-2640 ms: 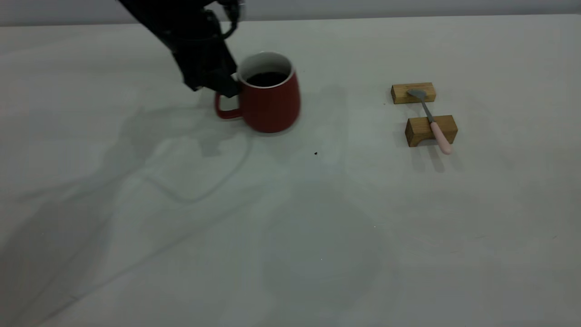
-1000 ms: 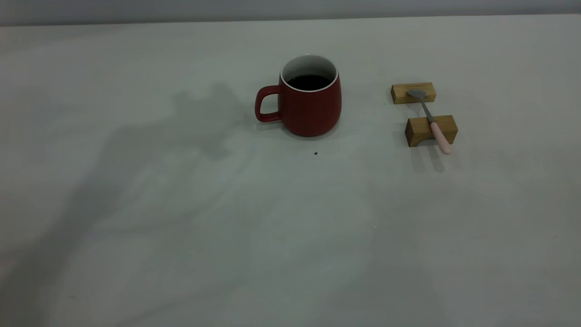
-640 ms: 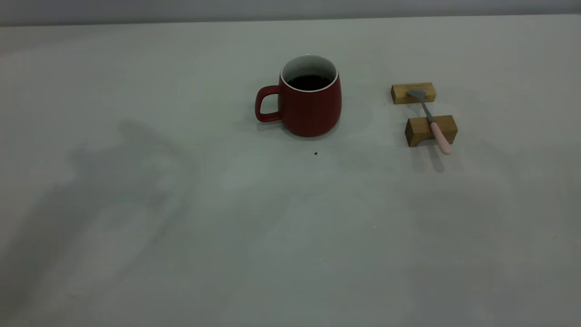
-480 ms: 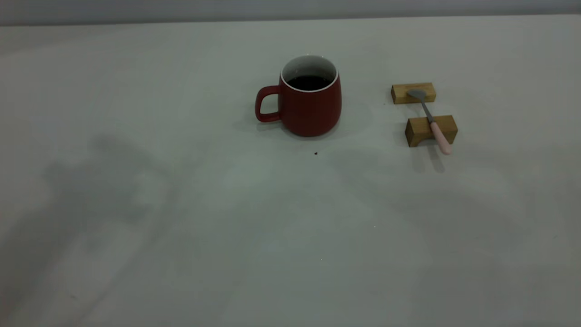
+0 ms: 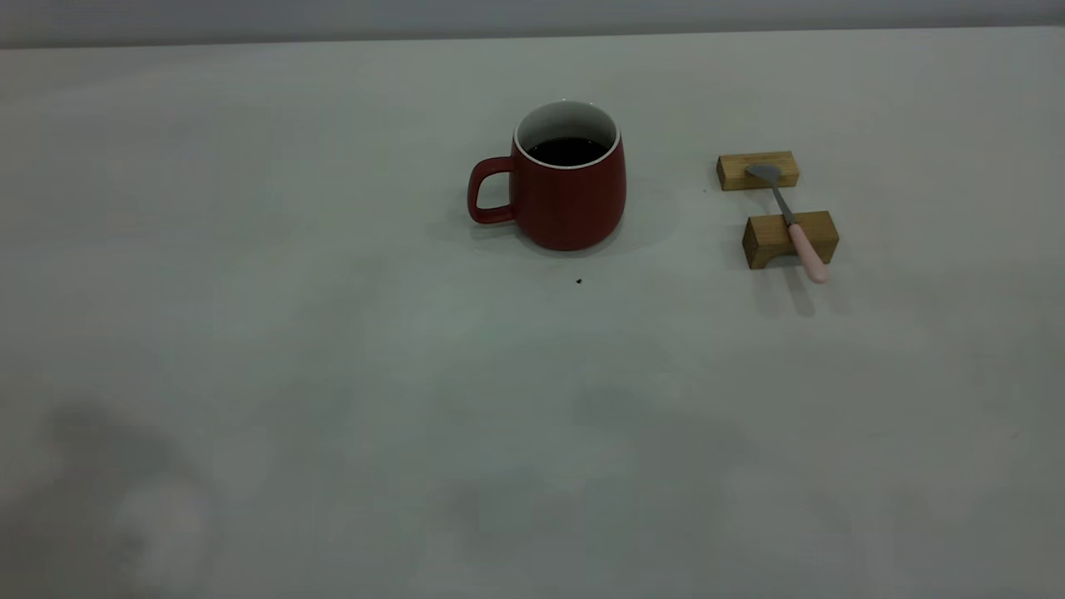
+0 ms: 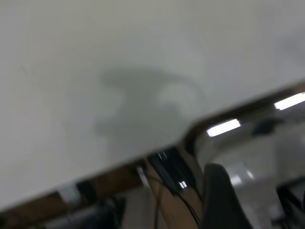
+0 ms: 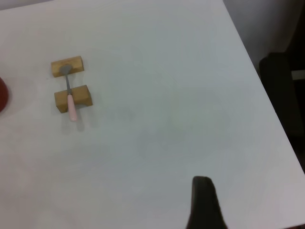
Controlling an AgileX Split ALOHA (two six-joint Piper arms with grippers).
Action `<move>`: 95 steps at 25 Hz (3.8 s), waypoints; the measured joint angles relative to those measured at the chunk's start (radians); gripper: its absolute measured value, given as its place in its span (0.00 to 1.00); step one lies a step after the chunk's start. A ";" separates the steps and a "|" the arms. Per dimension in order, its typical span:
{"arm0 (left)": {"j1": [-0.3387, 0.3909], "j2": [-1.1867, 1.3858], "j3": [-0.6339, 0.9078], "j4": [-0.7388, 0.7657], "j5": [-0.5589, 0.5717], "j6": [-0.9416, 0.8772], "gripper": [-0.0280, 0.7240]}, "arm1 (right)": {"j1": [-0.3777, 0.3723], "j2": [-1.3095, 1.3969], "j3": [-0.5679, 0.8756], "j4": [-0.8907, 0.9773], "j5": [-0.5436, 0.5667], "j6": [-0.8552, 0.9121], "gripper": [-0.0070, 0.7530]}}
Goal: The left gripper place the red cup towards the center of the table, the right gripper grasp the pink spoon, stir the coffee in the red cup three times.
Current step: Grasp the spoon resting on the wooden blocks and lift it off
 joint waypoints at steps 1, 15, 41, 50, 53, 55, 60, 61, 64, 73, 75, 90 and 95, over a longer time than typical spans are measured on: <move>0.000 -0.045 0.061 -0.010 0.000 -0.002 0.68 | 0.000 0.000 0.000 0.000 0.000 0.000 0.75; 0.000 -0.775 0.393 -0.063 -0.031 -0.019 0.68 | 0.000 0.000 0.000 0.000 0.000 0.000 0.75; 0.345 -1.012 0.399 -0.068 -0.033 -0.017 0.68 | 0.000 0.000 0.000 0.000 0.000 0.000 0.75; 0.345 -1.012 0.399 -0.068 -0.033 -0.017 0.68 | 0.000 0.000 0.000 0.004 0.000 0.000 0.75; 0.345 -1.012 0.399 -0.068 -0.033 -0.017 0.68 | 0.000 0.000 0.000 0.006 0.000 0.002 0.75; 0.345 -1.012 0.399 -0.068 -0.033 -0.017 0.68 | 0.000 0.002 0.000 0.025 0.000 0.011 0.75; 0.345 -1.012 0.399 -0.068 -0.033 -0.017 0.68 | 0.000 0.107 0.000 0.166 -0.022 -0.052 0.75; 0.345 -1.012 0.399 -0.068 -0.033 -0.017 0.68 | 0.000 0.150 0.000 0.204 -0.029 -0.088 0.75; 0.345 -1.012 0.399 -0.069 -0.033 -0.017 0.68 | 0.000 0.294 -0.002 0.351 -0.096 -0.222 0.75; 0.345 -1.012 0.399 -0.069 -0.033 -0.016 0.68 | 0.000 0.839 -0.090 0.693 -0.329 -0.549 0.75; 0.345 -1.012 0.399 -0.069 -0.033 -0.016 0.68 | 0.000 0.966 -0.139 0.732 -0.346 -0.613 0.76; 0.345 -1.012 0.399 -0.069 -0.033 -0.016 0.68 | 0.038 1.652 -0.447 0.880 -0.407 -0.864 0.79; 0.345 -1.012 0.399 -0.069 -0.033 -0.016 0.68 | 0.174 1.838 -0.591 0.676 -0.427 -0.681 0.79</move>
